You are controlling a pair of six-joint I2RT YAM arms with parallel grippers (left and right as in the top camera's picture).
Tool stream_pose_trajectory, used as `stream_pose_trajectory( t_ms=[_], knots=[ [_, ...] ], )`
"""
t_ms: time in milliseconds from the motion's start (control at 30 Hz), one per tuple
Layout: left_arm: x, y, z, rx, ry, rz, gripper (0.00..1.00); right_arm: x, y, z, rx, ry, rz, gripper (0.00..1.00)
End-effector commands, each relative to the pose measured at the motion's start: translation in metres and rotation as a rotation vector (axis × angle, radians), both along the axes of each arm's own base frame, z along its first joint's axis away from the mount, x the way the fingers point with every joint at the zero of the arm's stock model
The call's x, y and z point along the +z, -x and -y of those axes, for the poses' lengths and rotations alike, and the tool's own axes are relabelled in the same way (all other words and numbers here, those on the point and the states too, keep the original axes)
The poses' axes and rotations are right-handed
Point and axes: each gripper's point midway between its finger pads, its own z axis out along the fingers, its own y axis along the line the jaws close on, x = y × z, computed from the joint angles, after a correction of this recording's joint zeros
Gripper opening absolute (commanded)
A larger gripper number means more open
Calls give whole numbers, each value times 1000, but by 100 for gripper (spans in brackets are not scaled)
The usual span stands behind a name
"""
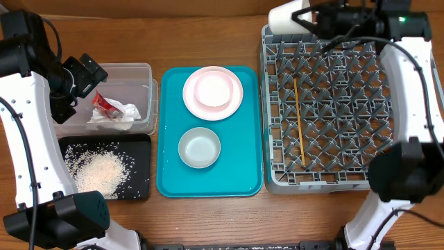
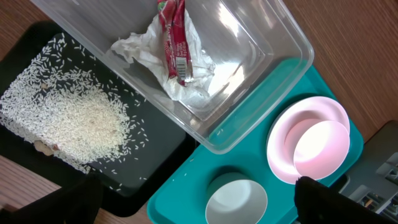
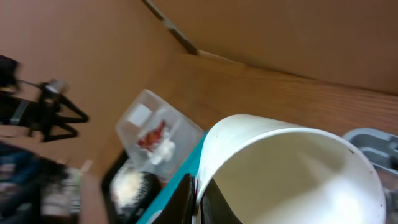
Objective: Sort waste into correct bins and load items into the dishwasher
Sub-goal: 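Lift the white cup and carry it to the rack's top-left corner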
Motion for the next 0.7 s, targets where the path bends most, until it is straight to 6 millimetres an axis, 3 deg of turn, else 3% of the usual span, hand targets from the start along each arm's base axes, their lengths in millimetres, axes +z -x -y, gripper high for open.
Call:
stream_pose_trajectory(
  t_ms=[0,167,400,500,667],
  knots=[
    [14,1,2,-15,-14,44,100,-3,8,-6,168,-191,-33,4],
    [14,1,2,-15,-14,44,100,-31,-5,-6,263,-288,-24,4],
    [14,1,2,-15,-14,44,100,-72,-17,-6,256,-310,-103,4],
    [14,1,2,-15,-14,44,100,-85,-19,-5,245,-310,-134,4],
    [14,0,1,-15,-15,47,100,-89,-19,-7,245,-313,-153,4]
  ],
)
